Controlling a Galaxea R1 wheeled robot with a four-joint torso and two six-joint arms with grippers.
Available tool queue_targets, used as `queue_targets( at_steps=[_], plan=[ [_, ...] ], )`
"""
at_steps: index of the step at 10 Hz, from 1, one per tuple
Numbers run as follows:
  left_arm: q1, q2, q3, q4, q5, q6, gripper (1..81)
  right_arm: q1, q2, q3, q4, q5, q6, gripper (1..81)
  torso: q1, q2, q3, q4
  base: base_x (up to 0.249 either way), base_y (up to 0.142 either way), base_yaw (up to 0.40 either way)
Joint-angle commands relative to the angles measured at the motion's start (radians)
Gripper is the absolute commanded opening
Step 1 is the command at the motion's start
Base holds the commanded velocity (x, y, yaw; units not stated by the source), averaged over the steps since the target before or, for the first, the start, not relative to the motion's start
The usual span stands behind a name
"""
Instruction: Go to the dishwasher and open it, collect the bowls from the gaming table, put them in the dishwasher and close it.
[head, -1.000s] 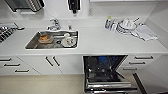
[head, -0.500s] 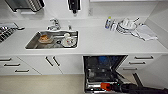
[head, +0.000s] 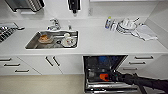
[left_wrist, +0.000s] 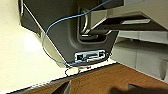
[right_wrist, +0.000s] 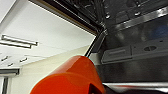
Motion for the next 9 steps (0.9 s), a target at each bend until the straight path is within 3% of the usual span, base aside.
queue_targets(
  at_steps=[1, 3, 4, 7, 9],
  plan=[
    [0.031, 0.026, -0.07, 0.003, 0.04, 0.004, 81.1, 0.204, -0.009, -0.021, 0.061, -0.057, 0.003, 1.0, 0.0, 0.0, 0.0, 0.0, 0.0, 0.0, 0.0],
    [0.039, 0.013, -0.075, 0.016, 0.04, 0.001, 81.1, 0.237, 0.006, -0.052, 0.076, -0.073, 0.003, 1.0, 0.0, 0.0, 0.0, 0.0, 0.0, 0.0, 0.0],
    [0.039, 0.009, -0.075, 0.016, 0.035, 0.001, 81.1, 0.24, 0.011, -0.06, 0.098, -0.076, 0.001, 81.1, 0.0, 0.0, 0.0, 0.0, 0.0, 0.0, 0.0],
    [0.036, 0.019, -0.075, 0.002, 0.041, 0.0, 81.1, 0.205, -0.014, -0.028, 0.107, -0.082, -0.006, 81.1, 0.0, 0.0, 0.0, 0.0, 0.0, 0.0, 0.0],
    [0.028, 0.02, -0.075, 0.003, 0.041, 0.0, 81.1, 0.144, -0.078, 0.08, 0.107, -0.166, -0.009, 81.1, 0.0, 0.0, 0.0, 0.0, 0.0, 0.0, 0.0]
  ],
)
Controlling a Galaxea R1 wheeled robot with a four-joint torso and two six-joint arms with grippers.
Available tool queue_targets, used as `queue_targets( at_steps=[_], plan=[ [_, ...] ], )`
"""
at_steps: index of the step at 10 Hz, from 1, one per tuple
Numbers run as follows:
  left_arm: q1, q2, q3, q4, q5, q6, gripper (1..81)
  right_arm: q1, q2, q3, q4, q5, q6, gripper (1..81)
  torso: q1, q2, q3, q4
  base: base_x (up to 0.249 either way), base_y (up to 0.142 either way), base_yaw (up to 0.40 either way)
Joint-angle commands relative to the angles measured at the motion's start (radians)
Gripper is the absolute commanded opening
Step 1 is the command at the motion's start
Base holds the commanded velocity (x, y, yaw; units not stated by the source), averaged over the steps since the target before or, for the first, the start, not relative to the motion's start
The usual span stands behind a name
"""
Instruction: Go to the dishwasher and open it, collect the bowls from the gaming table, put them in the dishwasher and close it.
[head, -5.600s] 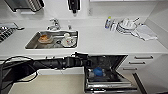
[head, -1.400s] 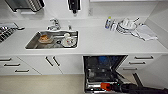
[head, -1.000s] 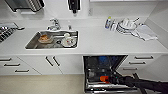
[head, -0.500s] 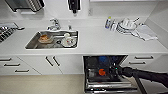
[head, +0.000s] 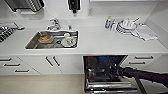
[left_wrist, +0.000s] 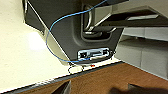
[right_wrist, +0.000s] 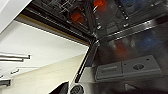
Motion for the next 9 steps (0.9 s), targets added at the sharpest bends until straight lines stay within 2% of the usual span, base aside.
queue_targets(
  at_steps=[1, 4, 5, 7, 9],
  plan=[
    [0.016, -0.018, -0.003, 0.006, 0.038, 0.003, 81.1, 0.019, -0.135, 0.188, 0.022, -0.095, -0.008, 81.1, 0.0, 0.0, 0.0, 0.0, 0.0, 0.0, 0.0],
    [0.014, -0.017, -0.005, 0.006, 0.038, 0.004, 81.1, -0.119, -0.241, 0.291, 0.019, -0.081, -0.011, 81.1, 0.0, 0.0, 0.0, 0.0, 0.0, 0.0, 0.0],
    [0.014, -0.017, -0.005, 0.006, 0.04, 0.006, 81.1, -0.163, -0.269, 0.321, 0.008, -0.08, -0.017, 81.1, 0.064, -0.1, 0.0, 0.0, 0.0, 0.0, 0.0],
    [0.013, -0.015, -0.005, 0.006, 0.041, 0.008, 81.1, -0.238, -0.297, 0.344, 0.003, -0.055, -0.048, 81.1, 0.069, -0.107, 0.0, 0.0, 0.0, 0.0, 0.0],
    [0.013, -0.017, -0.006, 0.006, 0.041, 0.009, 81.1, -0.306, -0.303, 0.316, 0.003, -0.026, -0.08, 81.1, 0.103, -0.162, 0.0, 0.0, 0.0, 0.0, 0.0]
  ],
)
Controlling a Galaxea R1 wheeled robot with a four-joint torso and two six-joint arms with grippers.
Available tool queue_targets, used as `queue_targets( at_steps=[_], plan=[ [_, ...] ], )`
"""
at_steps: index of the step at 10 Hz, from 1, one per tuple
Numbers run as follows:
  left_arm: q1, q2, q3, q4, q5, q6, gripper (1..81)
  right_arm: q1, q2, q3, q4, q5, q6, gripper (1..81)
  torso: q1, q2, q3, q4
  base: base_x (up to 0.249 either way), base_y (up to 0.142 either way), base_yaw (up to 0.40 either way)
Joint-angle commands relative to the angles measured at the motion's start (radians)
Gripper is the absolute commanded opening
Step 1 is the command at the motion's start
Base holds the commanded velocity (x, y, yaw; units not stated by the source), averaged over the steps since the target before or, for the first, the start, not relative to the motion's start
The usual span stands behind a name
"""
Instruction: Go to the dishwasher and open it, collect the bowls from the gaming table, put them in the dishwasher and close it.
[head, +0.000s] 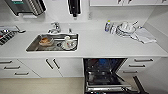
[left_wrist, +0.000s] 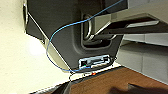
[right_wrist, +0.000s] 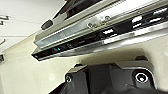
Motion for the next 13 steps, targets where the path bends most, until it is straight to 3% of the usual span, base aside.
queue_targets(
  at_steps=[1, 6, 10, 13],
  plan=[
    [0.019, -0.021, -0.005, 0.006, 0.038, 0.008, 81.1, -0.043, -0.051, -0.007, 0.005, 0.044, -0.079, 81.1, 0.062, -0.095, 0.0, 0.0, 0.0, 0.0, 0.0],
    [0.013, -0.027, -0.005, 0.006, 0.038, 0.01, 81.1, -0.265, 0.012, -0.204, 0.01, 0.173, -0.183, 81.1, 0.171, -0.27, 0.0, 0.0, 0.0, 0.0, 0.0],
    [0.009, -0.036, -0.005, 0.006, 0.028, 0.01, 81.1, -0.368, 0.03, -0.253, 0.007, 0.248, -0.199, 81.1, 0.259, -0.411, 0.001, 0.0, 0.0, 0.0, 0.0],
    [0.009, -0.055, -0.004, 0.007, -0.007, 0.008, 81.1, -0.427, 0.087, -0.336, 0.005, 0.262, -0.209, 81.1, 0.323, -0.514, 0.001, 0.0, 0.0, 0.0, 0.0]
  ],
)
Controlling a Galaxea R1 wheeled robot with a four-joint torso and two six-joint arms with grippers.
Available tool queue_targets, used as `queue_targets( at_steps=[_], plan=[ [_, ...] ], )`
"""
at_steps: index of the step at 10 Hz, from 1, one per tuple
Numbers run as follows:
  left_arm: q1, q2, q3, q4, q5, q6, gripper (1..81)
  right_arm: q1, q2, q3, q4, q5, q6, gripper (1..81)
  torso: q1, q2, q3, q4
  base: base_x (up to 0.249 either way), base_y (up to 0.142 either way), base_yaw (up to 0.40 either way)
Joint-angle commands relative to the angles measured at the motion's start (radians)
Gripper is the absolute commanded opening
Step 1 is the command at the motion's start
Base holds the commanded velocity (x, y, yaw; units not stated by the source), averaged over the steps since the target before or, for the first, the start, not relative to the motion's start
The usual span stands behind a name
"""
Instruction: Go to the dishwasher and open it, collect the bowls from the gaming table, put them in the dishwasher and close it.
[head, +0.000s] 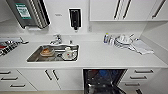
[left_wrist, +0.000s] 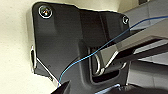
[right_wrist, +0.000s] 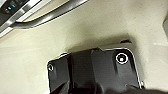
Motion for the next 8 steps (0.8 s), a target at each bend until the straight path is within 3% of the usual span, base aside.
queue_targets(
  at_steps=[1, 8],
  plan=[
    [0.0, -0.038, -0.004, 0.005, -0.032, 0.003, 81.1, 0.005, 0.025, -0.057, 0.007, 0.016, -0.016, 81.1, 0.061, -0.094, 0.0, 0.0, 0.0, 0.0, 0.0],
    [0.0, -0.039, -0.004, 0.004, -0.037, 0.003, 81.1, -0.007, 0.185, -0.232, 0.013, 0.001, -0.016, 81.1, 0.213, -0.337, 0.002, 0.0, 0.0, 0.0, 0.0]
  ],
)
